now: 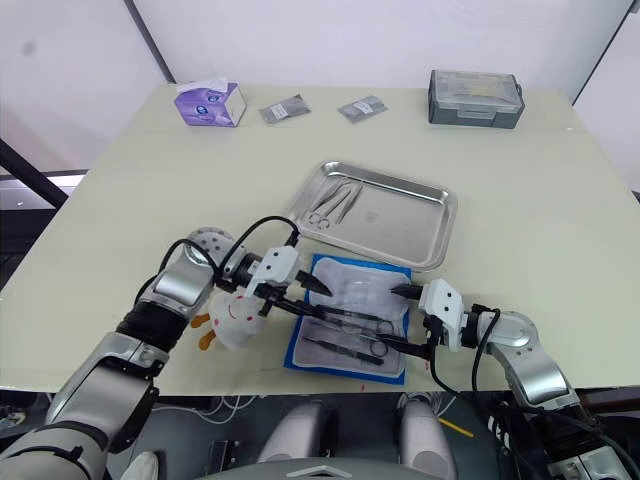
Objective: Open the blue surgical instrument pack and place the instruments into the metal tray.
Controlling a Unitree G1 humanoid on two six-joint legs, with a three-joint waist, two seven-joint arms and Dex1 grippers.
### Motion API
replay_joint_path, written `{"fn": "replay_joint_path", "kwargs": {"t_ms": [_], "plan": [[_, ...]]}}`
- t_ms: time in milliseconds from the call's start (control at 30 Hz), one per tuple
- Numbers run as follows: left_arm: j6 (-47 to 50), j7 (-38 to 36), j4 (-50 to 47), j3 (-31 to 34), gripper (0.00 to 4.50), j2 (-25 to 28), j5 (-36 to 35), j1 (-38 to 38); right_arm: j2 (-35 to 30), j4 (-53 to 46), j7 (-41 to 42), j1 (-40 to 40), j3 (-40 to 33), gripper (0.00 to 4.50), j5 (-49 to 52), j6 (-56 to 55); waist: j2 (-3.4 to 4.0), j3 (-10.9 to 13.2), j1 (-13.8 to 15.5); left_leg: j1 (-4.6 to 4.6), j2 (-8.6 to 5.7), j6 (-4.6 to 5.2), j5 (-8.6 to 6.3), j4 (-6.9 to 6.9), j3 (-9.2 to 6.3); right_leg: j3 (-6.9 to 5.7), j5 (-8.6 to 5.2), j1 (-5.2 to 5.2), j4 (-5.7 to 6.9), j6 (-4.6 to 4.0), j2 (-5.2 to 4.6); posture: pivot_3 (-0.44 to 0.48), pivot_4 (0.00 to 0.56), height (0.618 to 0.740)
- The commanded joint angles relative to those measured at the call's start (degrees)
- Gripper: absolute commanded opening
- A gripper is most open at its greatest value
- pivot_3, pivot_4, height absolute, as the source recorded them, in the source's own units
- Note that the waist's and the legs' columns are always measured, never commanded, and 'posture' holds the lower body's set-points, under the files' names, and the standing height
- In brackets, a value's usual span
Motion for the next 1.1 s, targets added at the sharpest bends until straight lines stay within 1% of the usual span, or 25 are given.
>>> {"fn": "replay_joint_path", "kwargs": {"t_ms": [33,200,267,367,500,767,867,933,1100], "plan": [[-1.1,-1.4,-0.3,0.1,1.77,0.2,0.1,0.3,-0.5,3.3,-0.8,1.9,0.8,4.50,-1.9,2.4,0.00,0.0,0.0,0.00,0.00,0.00,0.00,0.00,0.00,0.00,0.00,0.00,0.00,0.00,0.00,0.000,0.150,0.734],[-4.0,0.5,5.7,-0.1,1.77,-0.9,2.1,-0.2,-0.7,3.1,-0.8,2.1,0.6,4.50,-1.9,2.4,0.00,0.0,0.0,0.01,-0.01,0.00,0.00,0.00,0.00,0.00,0.00,0.00,0.00,0.00,0.00,0.000,0.150,0.734],[-6.6,0.8,8.2,-0.4,1.77,-0.9,3.5,-0.8,-0.8,3.0,-0.8,2.2,0.6,4.50,-1.9,2.4,-0.02,0.0,0.1,0.03,-0.01,0.00,0.00,0.00,0.01,0.00,0.00,0.02,-0.01,0.00,0.00,0.000,0.150,0.734],[-7.5,1.3,10.2,-0.2,1.77,-1.6,3.7,-1.9,-0.7,2.9,-0.8,2.3,0.5,4.50,-1.9,2.4,-0.01,0.0,0.1,0.04,-0.03,0.00,0.00,0.01,0.01,0.00,0.00,0.03,0.00,0.01,0.00,0.000,0.150,0.734],[-8.5,0.6,10.7,-0.5,1.77,-2.1,3.5,-2.1,-0.7,2.7,-0.8,2.5,0.6,4.50,-1.9,2.4,-0.01,-0.1,0.1,0.04,-0.02,0.00,0.00,0.01,0.01,0.00,0.00,0.04,0.00,0.01,-0.01,0.000,0.150,0.734],[-7.2,-1.5,8.0,-0.9,1.77,-2.0,2.4,-0.1,-0.9,2.3,-0.9,2.9,0.6,4.50,-1.9,2.5,0.00,-0.1,0.1,0.04,-0.02,0.00,0.00,0.01,0.01,0.00,0.00,0.04,0.00,0.01,-0.01,0.000,0.150,0.734],[-7.1,-1.1,8.3,-1.0,0.99,-1.9,3.1,0.0,-0.9,2.2,-0.9,2.9,0.6,4.50,-1.9,2.6,0.02,-0.1,0.1,0.04,-0.02,0.01,0.00,0.01,0.01,0.00,0.00,0.04,0.00,0.01,-0.01,0.000,0.150,0.734],[-6.8,-1.3,8.1,-1.1,0.05,-1.8,3.2,0.1,-0.9,2.1,-0.9,2.9,0.7,4.50,-1.9,2.6,0.02,-0.1,0.2,0.05,-0.01,0.01,0.00,0.01,0.00,-0.01,0.00,0.06,0.00,0.01,-0.02,0.000,0.150,0.734],[-5.7,-2.3,7.3,-1.3,0.01,-1.5,2.8,0.5,-1.0,2.2,-0.9,2.9,0.6,4.50,-1.9,2.7,0.04,-0.1,0.2,0.05,-0.02,0.01,0.00,0.01,0.00,-0.01,0.00,0.06,0.00,0.01,-0.02,0.000,0.150,0.734]]}}
